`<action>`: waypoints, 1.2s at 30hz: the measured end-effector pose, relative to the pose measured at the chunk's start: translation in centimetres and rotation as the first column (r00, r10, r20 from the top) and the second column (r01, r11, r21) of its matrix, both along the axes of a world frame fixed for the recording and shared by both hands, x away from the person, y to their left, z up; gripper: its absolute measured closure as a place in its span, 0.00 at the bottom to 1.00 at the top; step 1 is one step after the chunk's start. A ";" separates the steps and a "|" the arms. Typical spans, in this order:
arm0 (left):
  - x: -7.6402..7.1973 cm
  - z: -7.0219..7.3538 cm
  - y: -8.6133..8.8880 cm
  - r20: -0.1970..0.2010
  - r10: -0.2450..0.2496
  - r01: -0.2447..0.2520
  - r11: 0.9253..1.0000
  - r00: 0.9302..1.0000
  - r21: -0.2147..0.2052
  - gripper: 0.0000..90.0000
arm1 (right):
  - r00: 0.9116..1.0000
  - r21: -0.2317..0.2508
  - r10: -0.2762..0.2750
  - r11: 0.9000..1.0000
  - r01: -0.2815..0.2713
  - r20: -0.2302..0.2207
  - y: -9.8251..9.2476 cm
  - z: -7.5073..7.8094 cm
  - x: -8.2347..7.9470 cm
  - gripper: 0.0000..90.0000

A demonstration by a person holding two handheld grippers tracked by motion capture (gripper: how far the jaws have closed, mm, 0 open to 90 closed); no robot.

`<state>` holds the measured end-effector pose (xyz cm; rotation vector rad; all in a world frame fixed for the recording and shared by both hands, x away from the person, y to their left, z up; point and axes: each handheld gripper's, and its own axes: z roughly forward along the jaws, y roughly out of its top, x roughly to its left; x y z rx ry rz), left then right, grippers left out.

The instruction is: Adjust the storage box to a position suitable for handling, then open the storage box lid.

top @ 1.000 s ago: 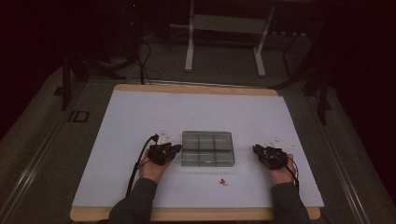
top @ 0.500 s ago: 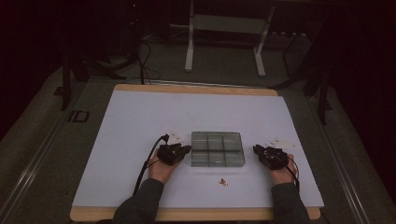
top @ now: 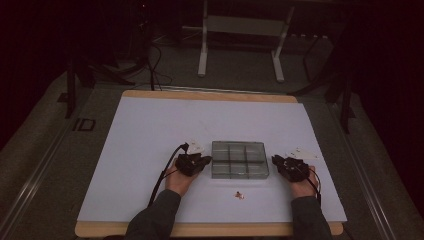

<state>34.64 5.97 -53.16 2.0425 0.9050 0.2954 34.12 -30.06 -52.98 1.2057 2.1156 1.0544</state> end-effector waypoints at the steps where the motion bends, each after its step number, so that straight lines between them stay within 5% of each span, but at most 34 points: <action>1: 0.0 0.0 -0.1 0.001 0.001 -0.001 1.000 1.000 -0.002 1.00 | 1.000 0.002 0.000 1.000 0.000 0.000 0.0 0.0 0.0 0.90; 18: -1.0 0.5 0.6 0.017 -0.019 0.019 1.000 1.000 0.014 0.94 | 1.000 0.015 -0.013 1.000 0.013 0.013 -0.6 0.2 0.0 0.88; 36: -1.6 0.7 2.5 0.035 0.033 -0.034 0.999 0.999 0.025 0.88 | 1.000 0.026 -0.009 1.000 0.008 0.022 -0.9 0.4 -0.2 0.89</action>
